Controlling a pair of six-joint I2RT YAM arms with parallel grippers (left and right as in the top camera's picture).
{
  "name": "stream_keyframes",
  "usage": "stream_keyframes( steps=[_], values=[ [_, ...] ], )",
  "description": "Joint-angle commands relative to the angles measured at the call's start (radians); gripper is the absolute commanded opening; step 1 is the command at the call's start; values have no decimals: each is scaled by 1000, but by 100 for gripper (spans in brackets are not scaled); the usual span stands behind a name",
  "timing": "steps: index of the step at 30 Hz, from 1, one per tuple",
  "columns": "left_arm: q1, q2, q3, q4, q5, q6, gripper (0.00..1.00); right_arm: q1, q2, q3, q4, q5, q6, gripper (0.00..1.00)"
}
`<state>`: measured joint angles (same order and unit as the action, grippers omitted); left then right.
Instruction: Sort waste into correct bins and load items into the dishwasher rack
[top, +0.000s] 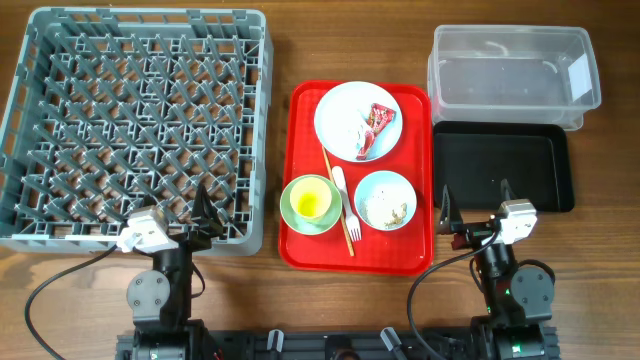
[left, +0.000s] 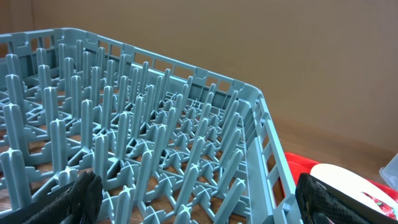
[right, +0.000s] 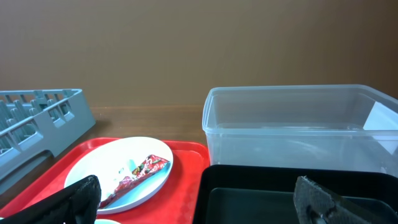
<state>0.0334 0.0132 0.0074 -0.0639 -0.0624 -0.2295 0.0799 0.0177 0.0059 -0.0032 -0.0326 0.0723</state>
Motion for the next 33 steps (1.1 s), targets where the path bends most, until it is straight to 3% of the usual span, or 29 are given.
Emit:
stream_keyframes(
  steps=[1, 33],
  values=[
    [-5, -5, -2, -2, -3, 13, 100, 5, 6, 0, 5, -9, -17, 100],
    [-5, -5, -2, 2, -3, 12, 100, 5, 6, 0, 27, 9, -4, 100]
  ],
)
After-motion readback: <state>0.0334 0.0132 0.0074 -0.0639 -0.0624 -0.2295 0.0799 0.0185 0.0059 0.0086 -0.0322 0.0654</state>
